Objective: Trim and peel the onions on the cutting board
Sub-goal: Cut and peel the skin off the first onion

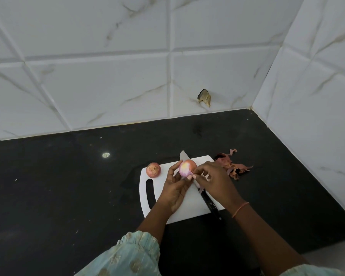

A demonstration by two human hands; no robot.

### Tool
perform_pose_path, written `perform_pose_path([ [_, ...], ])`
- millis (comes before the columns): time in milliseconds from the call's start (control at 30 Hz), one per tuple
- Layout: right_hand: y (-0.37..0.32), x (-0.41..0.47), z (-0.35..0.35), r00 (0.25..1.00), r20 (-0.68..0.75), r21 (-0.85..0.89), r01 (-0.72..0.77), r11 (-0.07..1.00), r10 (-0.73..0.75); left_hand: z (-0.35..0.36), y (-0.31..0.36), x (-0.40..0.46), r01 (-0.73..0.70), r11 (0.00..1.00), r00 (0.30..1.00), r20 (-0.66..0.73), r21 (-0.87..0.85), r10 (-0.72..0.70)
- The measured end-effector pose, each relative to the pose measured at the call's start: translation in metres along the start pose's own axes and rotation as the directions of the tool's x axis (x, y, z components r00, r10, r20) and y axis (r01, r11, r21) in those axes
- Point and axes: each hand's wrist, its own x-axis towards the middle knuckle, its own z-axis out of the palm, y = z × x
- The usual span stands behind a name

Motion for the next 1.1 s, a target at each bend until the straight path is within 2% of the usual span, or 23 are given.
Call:
perform_pose_path([
  [133,0.003,-0.002,-0.001,0.999,-0.023,-0.021,-0.043,0.999,0.043,0.000,0.000,-0.001,0.002,1.000,1.000,0.027,0.003,-0.002],
  [200,0.002,0.000,-0.001,0.995,-0.048,0.037,-0.087,0.996,0.089,-0.001,-0.002,0.000,0.001,1.000,1.000,0.022,0.006,-0.001],
  [333,-0.007,0.003,-0.006,0.993,0.019,0.129,-0.122,0.984,0.120,-0.004,-0.003,0.004,-0.013,0.999,1.000,0.026,0.034,0.012],
  [500,-0.005,0.001,0.001,0.998,0.031,0.011,-0.058,0.998,0.058,-0.004,-0.007,0.004,-0.045,0.998,0.998,0.050,0.042,0.043],
  [733,-0.004,0.003,0.004,0.954,0.057,0.151,-0.300,0.942,0.294,-0.005,-0.008,0.005,-0.024,0.997,0.999,0.038,0.067,0.021],
  [800,0.000,0.004,0.009,0.916,0.055,0.255,-0.398,0.881,0.398,-0.006,-0.008,0.004,-0.025,0.999,0.998,0.050,0.045,0.023],
  [833,0.003,0.006,0.010,0.878,0.060,0.336,-0.467,0.818,0.476,-0.006,-0.008,0.004,-0.025,0.999,0.998,0.057,0.029,0.024],
  [900,0.010,0.010,0.010,0.772,0.100,0.518,-0.579,0.630,0.627,-0.006,-0.006,0.003,-0.011,1.000,0.997,0.073,-0.012,0.011],
  [967,0.015,0.013,0.007,0.704,0.132,0.631,-0.602,0.489,0.697,-0.005,-0.004,0.002,0.017,0.999,0.995,0.095,-0.028,-0.015],
  [1100,0.010,0.012,0.007,0.659,0.083,0.696,-0.575,0.430,0.747,-0.005,-0.003,0.003,0.066,0.997,0.995,0.083,-0.038,-0.063],
])
